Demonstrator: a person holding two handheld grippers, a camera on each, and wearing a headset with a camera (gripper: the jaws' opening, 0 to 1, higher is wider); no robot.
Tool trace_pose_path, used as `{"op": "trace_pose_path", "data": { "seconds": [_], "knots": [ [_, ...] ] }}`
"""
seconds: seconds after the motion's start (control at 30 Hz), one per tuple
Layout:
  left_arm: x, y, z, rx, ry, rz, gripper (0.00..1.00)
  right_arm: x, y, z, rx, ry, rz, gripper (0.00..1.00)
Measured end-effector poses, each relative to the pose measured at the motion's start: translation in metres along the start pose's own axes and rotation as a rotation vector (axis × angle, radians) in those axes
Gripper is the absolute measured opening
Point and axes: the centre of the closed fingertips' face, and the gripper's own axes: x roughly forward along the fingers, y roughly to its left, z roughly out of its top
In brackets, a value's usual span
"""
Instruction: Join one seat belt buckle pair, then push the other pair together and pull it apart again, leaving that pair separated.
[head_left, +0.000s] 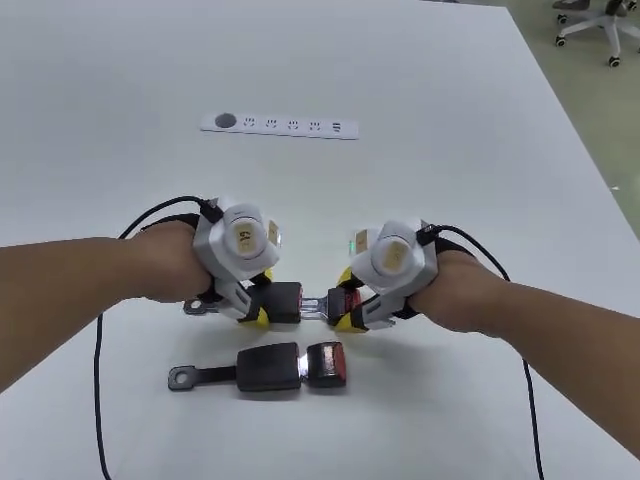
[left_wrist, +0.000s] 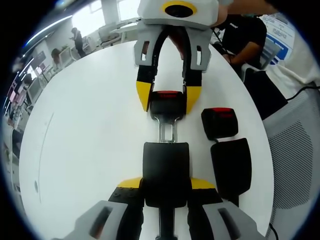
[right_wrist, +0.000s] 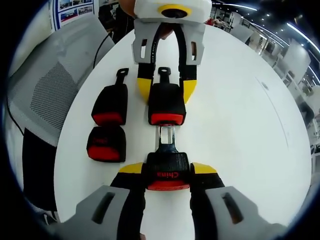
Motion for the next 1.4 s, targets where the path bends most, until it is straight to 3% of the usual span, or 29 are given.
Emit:
{"op": "trace_pose_path", "data": {
  "seconds": [0.27, 0.43, 0.77, 0.8, 0.93, 1.1, 1.17, 1.27, 1.3, 1.4],
  "knots": [
    [0.002, 0.001, -0.001, 0.008, 0.008, -0.001, 0.33, -0.021, -0.007, -0.038, 0.018, 0.017, -0.018, 0.33],
    [0.001, 0.001, -0.001, 0.000, -0.001, 0.005, 0.34, -0.029, -0.009, -0.053, 0.035, 0.026, -0.016, 0.33],
    [0.000, -0.002, 0.002, 0.017, 0.029, 0.022, 0.34, -0.029, -0.006, -0.054, 0.040, 0.057, -0.011, 0.33],
    [-0.002, -0.004, 0.002, 0.044, 0.042, 0.018, 0.34, -0.030, -0.006, -0.054, 0.046, 0.055, -0.015, 0.34],
    [-0.006, -0.005, 0.003, 0.050, 0.063, 0.043, 0.35, -0.036, -0.009, -0.052, 0.086, 0.016, -0.070, 0.43],
    [-0.022, -0.002, 0.012, -0.032, -0.028, 0.090, 0.40, -0.051, -0.004, -0.046, 0.137, -0.027, -0.119, 0.45],
    [-0.032, -0.006, 0.019, -0.055, -0.072, 0.111, 0.41, -0.059, -0.002, -0.043, 0.153, -0.046, -0.153, 0.45],
    [-0.046, -0.006, 0.018, -0.111, -0.125, 0.156, 0.43, -0.065, 0.007, -0.034, 0.184, -0.086, -0.181, 0.45],
    [-0.052, -0.009, 0.016, -0.149, -0.144, 0.169, 0.43, -0.068, 0.014, -0.028, 0.206, -0.118, -0.178, 0.45],
    [-0.067, -0.020, 0.012, -0.200, -0.174, 0.198, 0.46, -0.066, 0.024, -0.023, 0.236, -0.143, -0.188, 0.47]
  ]
}}
